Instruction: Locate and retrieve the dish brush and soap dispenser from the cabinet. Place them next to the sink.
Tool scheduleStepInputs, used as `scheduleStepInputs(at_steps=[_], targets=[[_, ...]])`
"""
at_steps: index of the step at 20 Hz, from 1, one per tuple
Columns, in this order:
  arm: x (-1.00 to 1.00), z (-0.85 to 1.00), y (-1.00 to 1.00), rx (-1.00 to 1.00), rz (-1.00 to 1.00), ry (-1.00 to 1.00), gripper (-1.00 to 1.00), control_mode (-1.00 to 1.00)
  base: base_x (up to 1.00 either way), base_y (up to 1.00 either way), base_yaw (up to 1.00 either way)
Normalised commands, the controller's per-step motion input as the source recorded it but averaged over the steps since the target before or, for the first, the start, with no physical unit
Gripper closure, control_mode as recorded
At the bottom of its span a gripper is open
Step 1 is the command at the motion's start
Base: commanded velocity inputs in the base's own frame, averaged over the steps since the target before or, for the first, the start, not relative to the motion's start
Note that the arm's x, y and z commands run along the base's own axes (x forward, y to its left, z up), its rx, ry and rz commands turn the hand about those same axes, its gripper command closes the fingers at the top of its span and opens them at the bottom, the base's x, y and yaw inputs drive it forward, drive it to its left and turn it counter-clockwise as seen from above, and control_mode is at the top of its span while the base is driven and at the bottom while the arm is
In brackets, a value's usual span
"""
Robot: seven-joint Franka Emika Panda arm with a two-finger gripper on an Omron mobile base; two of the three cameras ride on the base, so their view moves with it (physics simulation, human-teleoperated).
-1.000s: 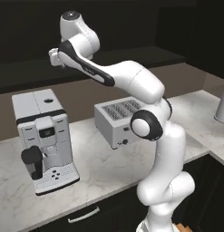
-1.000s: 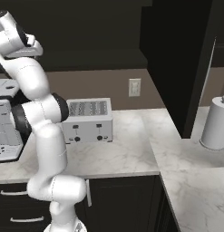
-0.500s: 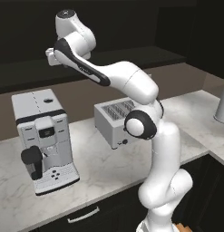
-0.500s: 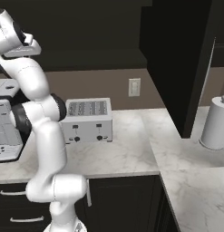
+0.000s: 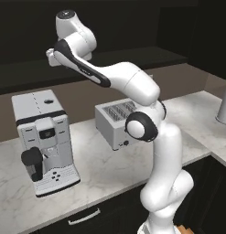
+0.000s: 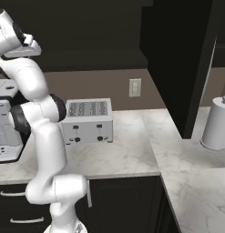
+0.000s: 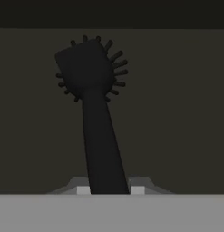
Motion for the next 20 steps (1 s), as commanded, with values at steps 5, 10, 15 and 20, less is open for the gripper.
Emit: scheduleStepInputs(at_steps=[5, 10, 15, 20], targets=[[-0.27, 0.06, 0.0, 0.01, -0.04, -0.02, 1.0, -1.0, 0.0, 0.0, 0.0], [-0.53, 0.03, -0.12, 0.03, -0.04, 0.0, 1.0, -1.0, 0.0, 0.0, 0.0], [-0.67, 0.0, -0.26, 0.05, -0.07, -0.01, 1.0, -1.0, 0.0, 0.0, 0.0], [-0.87, 0.0, -0.36, 0.04, -0.09, -0.01, 1.0, -1.0, 0.0, 0.0, 0.0]])
